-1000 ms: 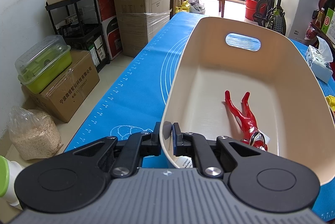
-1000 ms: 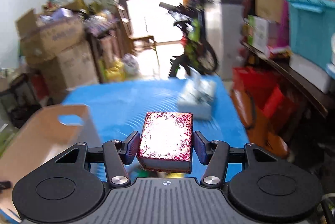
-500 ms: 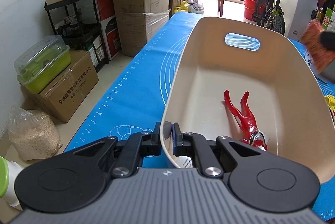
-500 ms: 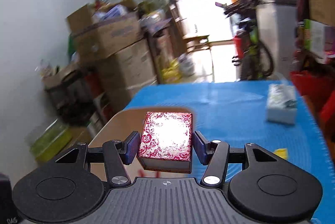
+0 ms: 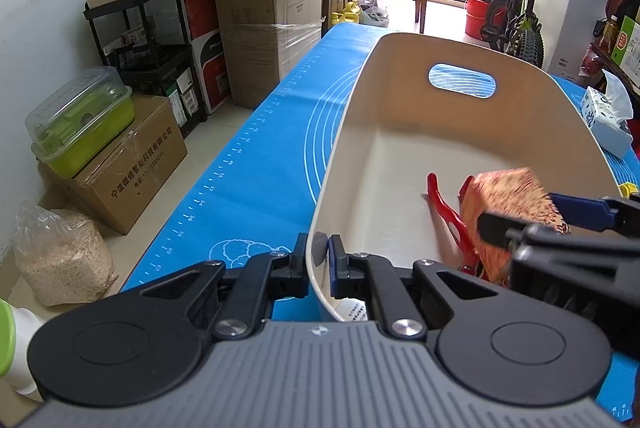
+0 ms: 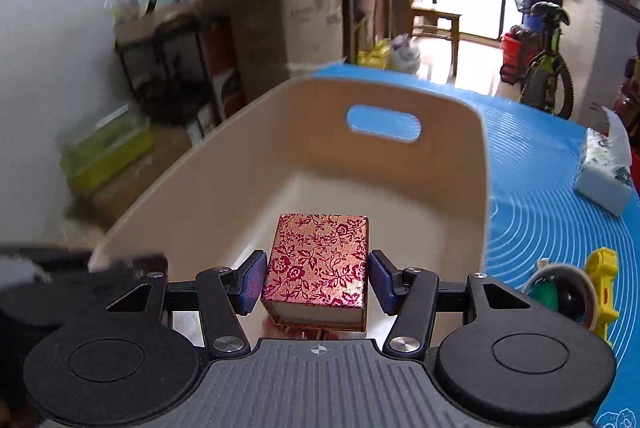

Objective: Organize rigid objects
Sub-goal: 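Carry the red floral box into the basket and lower it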

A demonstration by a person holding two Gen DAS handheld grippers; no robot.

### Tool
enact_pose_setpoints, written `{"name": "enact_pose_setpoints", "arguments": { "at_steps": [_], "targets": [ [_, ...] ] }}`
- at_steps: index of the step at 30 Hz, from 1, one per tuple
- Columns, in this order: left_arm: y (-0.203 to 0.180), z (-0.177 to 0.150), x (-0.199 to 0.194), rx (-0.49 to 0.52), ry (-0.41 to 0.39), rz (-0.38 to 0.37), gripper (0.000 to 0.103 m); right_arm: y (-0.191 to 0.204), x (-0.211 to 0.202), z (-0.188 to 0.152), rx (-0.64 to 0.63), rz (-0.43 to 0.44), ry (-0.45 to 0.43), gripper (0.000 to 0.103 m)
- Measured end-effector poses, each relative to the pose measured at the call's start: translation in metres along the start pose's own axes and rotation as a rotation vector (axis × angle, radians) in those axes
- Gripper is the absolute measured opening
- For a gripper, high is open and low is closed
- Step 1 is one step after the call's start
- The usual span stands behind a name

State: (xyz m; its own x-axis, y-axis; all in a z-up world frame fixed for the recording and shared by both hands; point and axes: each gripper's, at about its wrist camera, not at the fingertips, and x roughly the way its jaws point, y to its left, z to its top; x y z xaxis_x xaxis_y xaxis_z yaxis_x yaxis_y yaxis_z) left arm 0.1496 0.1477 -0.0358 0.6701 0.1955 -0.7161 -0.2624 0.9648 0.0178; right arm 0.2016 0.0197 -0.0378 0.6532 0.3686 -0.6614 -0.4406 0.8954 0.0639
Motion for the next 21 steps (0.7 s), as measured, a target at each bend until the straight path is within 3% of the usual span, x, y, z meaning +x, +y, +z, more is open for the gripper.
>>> {"name": "enact_pose_setpoints", "arguments": {
  "at_steps": [7,10,14,21],
  "targets": [
    [-0.001,0.000,0.001,-0.002,0.000,-0.002,0.011,0.004,-0.001,0.000,-0.020,0.026,0.043,0.059],
    [-0.002,0.000,0.001,-0.003,0.000,-0.002,0.011,-0.003,-0.006,0.003,0.009,0.054,0.048,0.065],
    [-0.002,0.000,0.001,-0.003,0.000,-0.002,0.011,-0.010,-0.019,0.005,0.035,0.054,0.013,0.073],
    [-0.002,-0.001,0.001,-0.004,0.000,-0.003,0.011,-0.045,-0.044,0.014,0.103,0.038,-0.049,0.073]
  ]
}}
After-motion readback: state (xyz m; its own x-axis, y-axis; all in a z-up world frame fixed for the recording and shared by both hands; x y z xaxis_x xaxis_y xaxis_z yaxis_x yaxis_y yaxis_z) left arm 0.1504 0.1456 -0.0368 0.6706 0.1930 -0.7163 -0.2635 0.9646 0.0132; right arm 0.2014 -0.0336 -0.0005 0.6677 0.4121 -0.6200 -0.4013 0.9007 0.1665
